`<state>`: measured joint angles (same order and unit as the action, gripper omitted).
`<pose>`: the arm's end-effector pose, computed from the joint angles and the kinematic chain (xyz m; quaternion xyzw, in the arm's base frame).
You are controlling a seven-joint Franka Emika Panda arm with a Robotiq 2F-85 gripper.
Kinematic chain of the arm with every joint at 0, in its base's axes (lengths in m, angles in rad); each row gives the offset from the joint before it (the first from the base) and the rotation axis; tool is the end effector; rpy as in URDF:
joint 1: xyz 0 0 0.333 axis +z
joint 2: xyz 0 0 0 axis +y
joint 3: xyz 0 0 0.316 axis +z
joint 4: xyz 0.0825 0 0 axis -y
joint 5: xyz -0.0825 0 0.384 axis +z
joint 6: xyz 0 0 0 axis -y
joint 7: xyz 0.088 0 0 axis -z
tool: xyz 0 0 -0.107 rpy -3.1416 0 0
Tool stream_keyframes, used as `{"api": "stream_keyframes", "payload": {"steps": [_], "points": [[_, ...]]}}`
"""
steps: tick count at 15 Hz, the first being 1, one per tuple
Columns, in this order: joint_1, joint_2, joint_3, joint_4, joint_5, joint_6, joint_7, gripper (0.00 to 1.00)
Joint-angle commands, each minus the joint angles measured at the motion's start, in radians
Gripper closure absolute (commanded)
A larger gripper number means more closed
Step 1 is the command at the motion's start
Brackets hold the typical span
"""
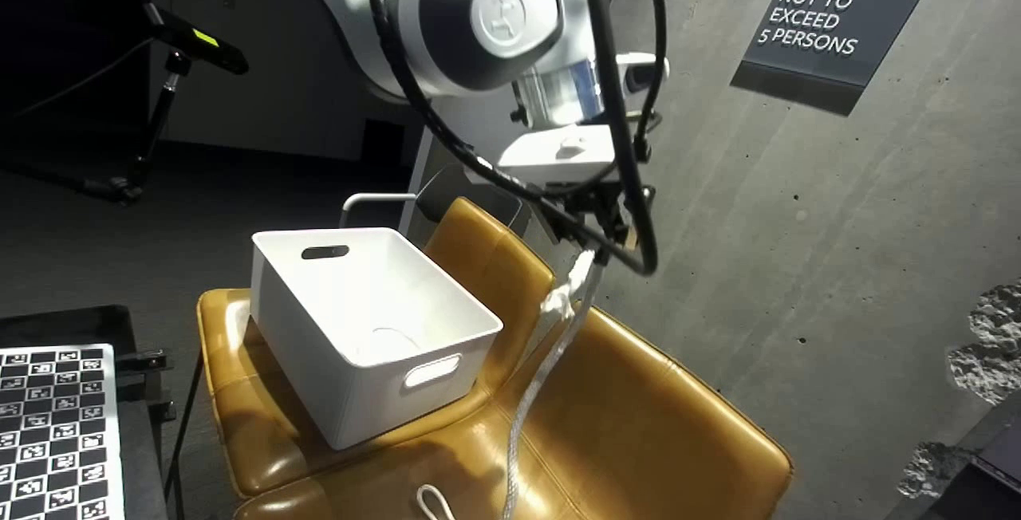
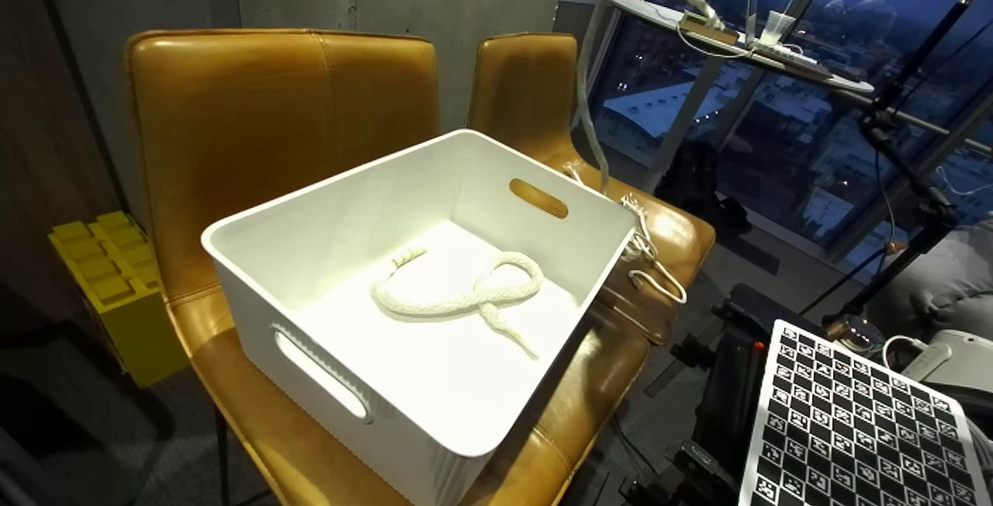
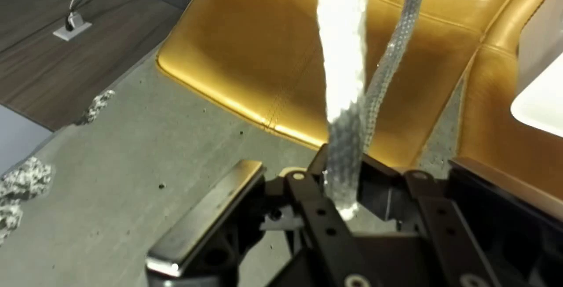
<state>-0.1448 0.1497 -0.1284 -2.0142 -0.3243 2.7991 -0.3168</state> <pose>0.6077 -0.1515 0.4514 0.9332 0.1515 0.2630 0.1926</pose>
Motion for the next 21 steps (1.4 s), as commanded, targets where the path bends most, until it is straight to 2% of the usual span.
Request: {"api": "stream_keyframes", "payload": {"steps": [1, 5, 8, 13, 15, 17, 21], "points": [[0.053, -0.201, 0.010, -0.100, -0.095, -0.013, 0.092, 0.98], [0.103, -0.316, 0.087, -0.035, -0.136, -0.111, 0.194, 0.98], [0.130, -0.353, 0.178, 0.066, -0.123, -0.222, 0.244, 0.98], [0.175, -0.287, 0.318, 0.368, -0.147, -0.434, 0.331, 0.98], [0.190, -0.251, 0.345, 0.444, -0.165, -0.482, 0.344, 0.98], [0.198, -0.225, 0.342, 0.449, -0.180, -0.481, 0.347, 0.98], [0.190, -0.201, 0.285, 0.301, -0.160, -0.429, 0.337, 0.98]]}}
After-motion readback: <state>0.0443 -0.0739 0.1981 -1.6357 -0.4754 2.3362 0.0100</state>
